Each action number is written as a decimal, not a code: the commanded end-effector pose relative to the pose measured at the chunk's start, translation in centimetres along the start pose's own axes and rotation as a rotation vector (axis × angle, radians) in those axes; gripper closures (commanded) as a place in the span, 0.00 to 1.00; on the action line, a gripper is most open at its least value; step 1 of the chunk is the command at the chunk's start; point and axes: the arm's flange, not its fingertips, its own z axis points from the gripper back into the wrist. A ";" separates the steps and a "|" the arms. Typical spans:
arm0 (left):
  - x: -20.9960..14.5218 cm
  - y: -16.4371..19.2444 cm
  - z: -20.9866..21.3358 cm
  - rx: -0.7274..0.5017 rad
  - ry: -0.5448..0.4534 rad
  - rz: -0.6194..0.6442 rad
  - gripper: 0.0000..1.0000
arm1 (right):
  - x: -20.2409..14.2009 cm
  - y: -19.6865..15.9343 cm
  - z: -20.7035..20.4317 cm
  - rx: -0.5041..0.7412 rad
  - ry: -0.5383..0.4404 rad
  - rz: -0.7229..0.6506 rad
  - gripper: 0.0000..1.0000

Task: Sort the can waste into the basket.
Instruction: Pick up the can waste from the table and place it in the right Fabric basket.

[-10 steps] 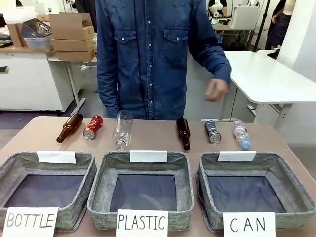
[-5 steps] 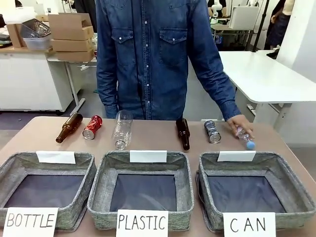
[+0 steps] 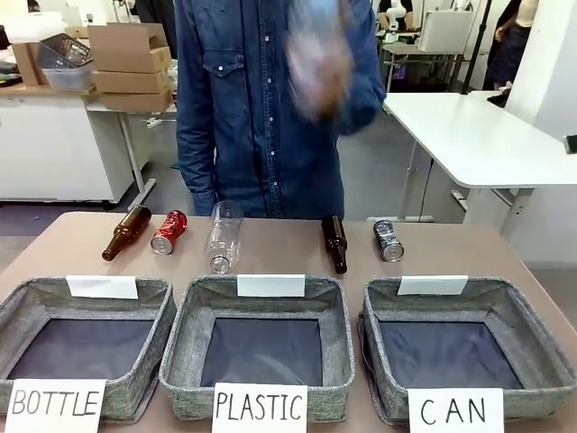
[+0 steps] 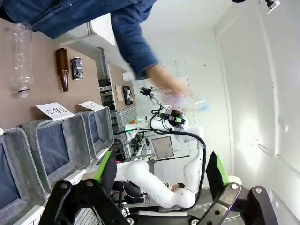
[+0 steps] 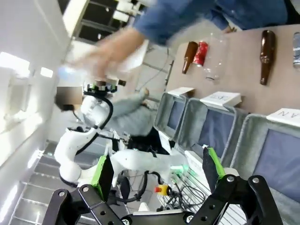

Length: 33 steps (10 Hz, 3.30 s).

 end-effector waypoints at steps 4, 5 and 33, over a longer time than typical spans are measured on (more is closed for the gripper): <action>-0.1 -0.1 0.1 -0.004 0.012 -0.025 0.00 | -1.0 0.6 0.2 -0.039 -0.032 -0.014 0.00; -0.1 -0.1 0.1 -0.004 0.012 -0.025 0.00 | 0.1 1.3 -0.4 -0.128 -0.036 -0.087 0.00; -0.1 -0.1 0.1 -0.004 0.012 -0.025 0.00 | 16.8 -28.4 -39.3 -1.157 0.439 -0.432 0.00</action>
